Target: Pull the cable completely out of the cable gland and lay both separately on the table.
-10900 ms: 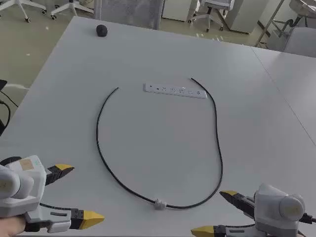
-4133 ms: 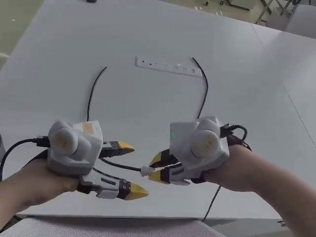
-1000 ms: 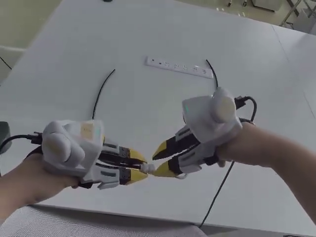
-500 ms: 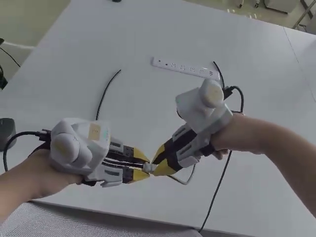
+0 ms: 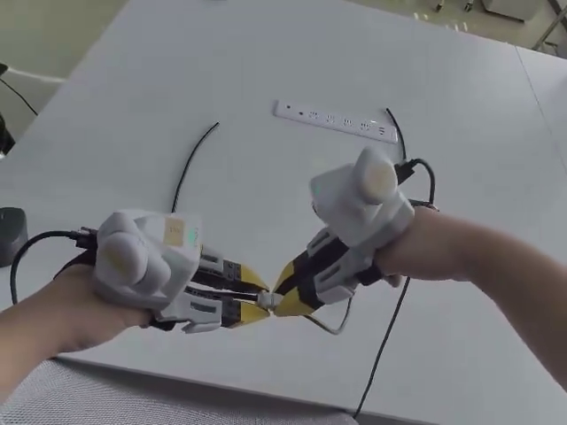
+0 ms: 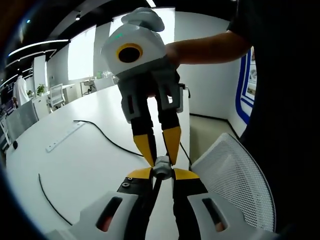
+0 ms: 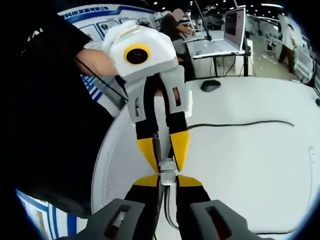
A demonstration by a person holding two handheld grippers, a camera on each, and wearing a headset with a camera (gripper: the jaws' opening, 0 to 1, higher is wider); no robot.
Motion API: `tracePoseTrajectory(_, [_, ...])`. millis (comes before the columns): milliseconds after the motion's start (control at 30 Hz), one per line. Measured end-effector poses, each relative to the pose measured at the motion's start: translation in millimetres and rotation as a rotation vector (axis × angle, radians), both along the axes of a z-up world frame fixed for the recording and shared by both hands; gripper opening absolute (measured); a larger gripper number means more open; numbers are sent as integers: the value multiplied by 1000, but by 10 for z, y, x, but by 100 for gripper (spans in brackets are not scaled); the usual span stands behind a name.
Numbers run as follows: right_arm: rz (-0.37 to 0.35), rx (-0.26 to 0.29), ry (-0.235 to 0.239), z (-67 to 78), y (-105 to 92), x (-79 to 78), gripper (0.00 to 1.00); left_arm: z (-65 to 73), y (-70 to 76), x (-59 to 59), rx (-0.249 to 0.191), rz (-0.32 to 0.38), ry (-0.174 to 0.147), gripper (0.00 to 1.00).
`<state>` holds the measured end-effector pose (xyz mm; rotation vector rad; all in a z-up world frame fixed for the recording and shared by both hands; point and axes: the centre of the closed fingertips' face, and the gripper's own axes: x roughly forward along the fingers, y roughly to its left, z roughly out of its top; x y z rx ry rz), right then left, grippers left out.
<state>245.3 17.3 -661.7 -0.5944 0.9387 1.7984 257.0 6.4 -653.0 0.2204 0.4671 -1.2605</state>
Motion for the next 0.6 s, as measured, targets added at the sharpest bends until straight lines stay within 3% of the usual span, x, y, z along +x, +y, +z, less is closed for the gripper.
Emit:
tracePoseTrajectory(33, [-1,-4,-7,-2,2,-10,5,-4,3,-6,-7,4,18,14])
tracePoseTrajectory(100, [4,1,-64,-17,22,16,5,-14,20,5,-3,11,17,14])
tracePoseTrajectory(233, [-1,2,-119,-21,50,7,5,-30,78,16,-15,28,41,14])
tracePoseTrajectory(300, [-1,4,-171,-21,62,13,5,-30,98,17,-29,38,61,14])
tracePoseTrajectory(333, [0,15,-223,-15,78,37,5,-26,105,25,-35,49,71,14])
tracePoseTrajectory(367, [4,22,-248,-11,83,35,5,-19,116,24,-47,56,91,14])
tracePoseTrajectory(433, [-8,39,-346,6,117,74,5,-12,147,55,-64,86,116,14])
tracePoseTrajectory(467, [-6,31,-336,-1,110,-8,5,-8,146,18,-80,81,158,14])
tracePoseTrajectory(500, [-13,29,-355,1,114,-7,5,-6,142,-6,-91,71,175,14])
tracePoseTrajectory(533, [-17,31,-399,6,123,24,5,-15,163,12,-81,70,143,14])
tracePoseTrajectory(600, [-11,28,-427,-11,133,-32,6,-23,164,-19,-81,55,151,15])
